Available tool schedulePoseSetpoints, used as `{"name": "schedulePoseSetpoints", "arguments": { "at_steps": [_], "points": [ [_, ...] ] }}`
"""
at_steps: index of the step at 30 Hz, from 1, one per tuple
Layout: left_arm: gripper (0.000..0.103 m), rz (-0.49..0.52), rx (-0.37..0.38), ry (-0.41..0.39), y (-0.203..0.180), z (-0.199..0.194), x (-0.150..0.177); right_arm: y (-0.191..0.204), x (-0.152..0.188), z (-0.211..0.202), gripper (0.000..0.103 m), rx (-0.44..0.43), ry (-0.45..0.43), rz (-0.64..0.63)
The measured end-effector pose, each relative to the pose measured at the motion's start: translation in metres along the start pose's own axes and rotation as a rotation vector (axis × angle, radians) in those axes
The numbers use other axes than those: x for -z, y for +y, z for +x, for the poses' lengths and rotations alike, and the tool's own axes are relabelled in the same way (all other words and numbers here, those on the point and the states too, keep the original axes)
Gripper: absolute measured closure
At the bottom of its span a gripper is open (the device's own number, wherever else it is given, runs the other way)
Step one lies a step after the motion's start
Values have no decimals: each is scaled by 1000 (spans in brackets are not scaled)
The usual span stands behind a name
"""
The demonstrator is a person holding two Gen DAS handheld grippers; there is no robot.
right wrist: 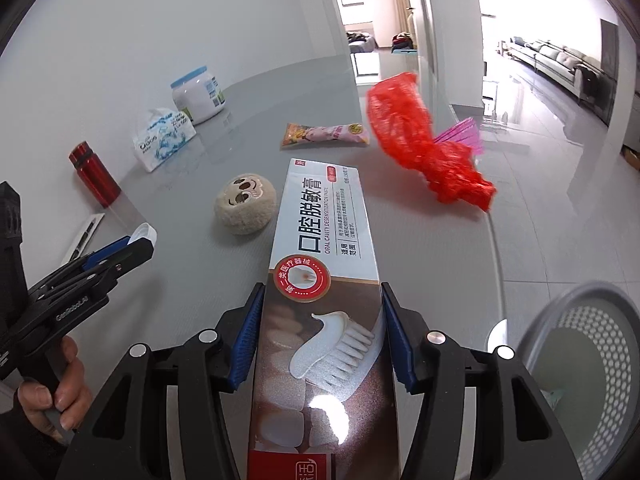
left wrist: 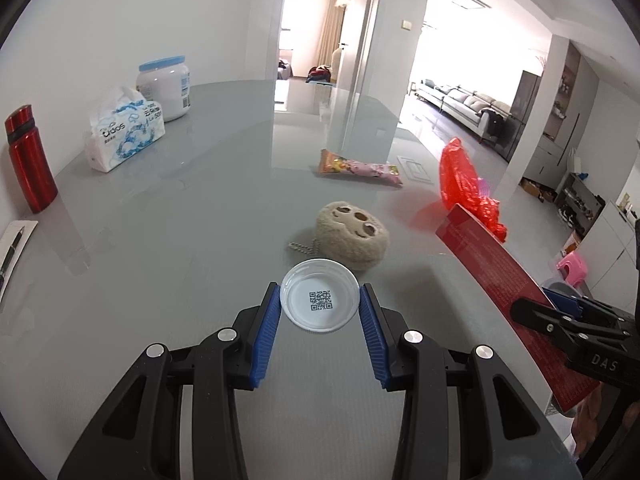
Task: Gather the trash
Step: 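Carry the cap and toothpaste box over the wastebasket with both grippers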
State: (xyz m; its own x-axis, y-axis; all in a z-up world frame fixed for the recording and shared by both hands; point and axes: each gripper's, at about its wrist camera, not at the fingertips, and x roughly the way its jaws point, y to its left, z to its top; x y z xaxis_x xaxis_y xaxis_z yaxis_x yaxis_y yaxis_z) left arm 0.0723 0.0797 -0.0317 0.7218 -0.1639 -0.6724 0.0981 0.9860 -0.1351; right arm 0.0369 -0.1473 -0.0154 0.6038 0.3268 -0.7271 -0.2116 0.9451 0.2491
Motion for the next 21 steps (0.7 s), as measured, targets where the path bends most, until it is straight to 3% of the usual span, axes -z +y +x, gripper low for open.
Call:
{"name": "schedulePoseSetpoints", "arguments": {
  "at_steps": [9, 21],
  "points": [
    [64, 88, 87, 4, -54, -6, 2, -44, 36, -52, 49, 87, -74, 142],
    [64, 277, 301, 31, -193, -1, 17, -133, 94, -123, 49, 313, -150, 358]
  ]
}}
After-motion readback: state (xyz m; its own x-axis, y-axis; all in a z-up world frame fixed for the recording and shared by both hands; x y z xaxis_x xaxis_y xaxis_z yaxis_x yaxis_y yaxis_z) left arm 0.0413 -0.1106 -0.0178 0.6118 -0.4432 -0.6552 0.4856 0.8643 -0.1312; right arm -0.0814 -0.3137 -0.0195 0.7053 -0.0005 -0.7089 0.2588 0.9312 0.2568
